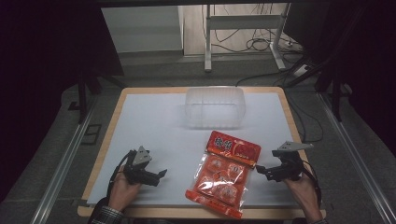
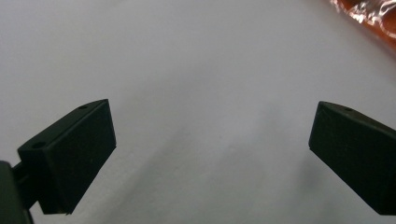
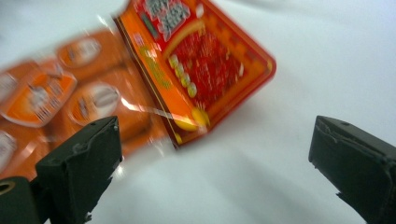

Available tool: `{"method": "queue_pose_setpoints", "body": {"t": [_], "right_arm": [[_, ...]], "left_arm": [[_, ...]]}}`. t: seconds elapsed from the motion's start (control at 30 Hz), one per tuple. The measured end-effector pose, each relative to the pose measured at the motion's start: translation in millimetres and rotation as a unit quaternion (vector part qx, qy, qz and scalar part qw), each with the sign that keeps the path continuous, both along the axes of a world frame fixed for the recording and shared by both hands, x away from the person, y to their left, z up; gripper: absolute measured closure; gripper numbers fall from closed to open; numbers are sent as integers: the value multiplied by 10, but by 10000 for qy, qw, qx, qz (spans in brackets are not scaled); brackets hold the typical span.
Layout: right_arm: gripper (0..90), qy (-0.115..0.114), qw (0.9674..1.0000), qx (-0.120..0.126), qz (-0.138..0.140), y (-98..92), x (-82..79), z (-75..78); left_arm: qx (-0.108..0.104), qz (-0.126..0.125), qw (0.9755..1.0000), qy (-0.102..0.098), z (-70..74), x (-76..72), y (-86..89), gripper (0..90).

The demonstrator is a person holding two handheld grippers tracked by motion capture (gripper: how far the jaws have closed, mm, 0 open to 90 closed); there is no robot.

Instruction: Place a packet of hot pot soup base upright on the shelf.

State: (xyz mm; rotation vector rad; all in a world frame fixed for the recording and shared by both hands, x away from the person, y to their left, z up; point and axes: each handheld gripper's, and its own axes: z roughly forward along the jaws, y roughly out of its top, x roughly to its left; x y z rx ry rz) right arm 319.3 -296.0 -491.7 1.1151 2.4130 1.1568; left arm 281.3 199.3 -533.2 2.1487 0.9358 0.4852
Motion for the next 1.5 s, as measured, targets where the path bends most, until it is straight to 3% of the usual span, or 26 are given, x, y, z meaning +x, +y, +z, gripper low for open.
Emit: {"method": "queue_pose_setpoints", "body": {"t": [0.23,0.53,0.97,1.13,1.4,1.5], "right_arm": [[0,39,9999,97,-109,-60,22,-37],[0,-62,9999,-20,-129,-29,20,-39],[0,-181,9998,-108,-36,15,39,-34],[0,-199,9998,-94,7,48,72,-23],[0,-307,9994,-131,23,133,122,-3],[0,-314,9995,-40,64,166,167,3]], "left_arm": [[-10,-1,10000,-97,13,-12,3,0],[-110,5,9999,-103,20,-14,17,0],[-77,-81,9997,-212,28,-21,16,0],[-211,-68,9995,-235,33,-29,19,0],[-236,-97,9995,-191,24,-25,17,0],[-228,-106,9995,-181,20,-21,18,0]]}}
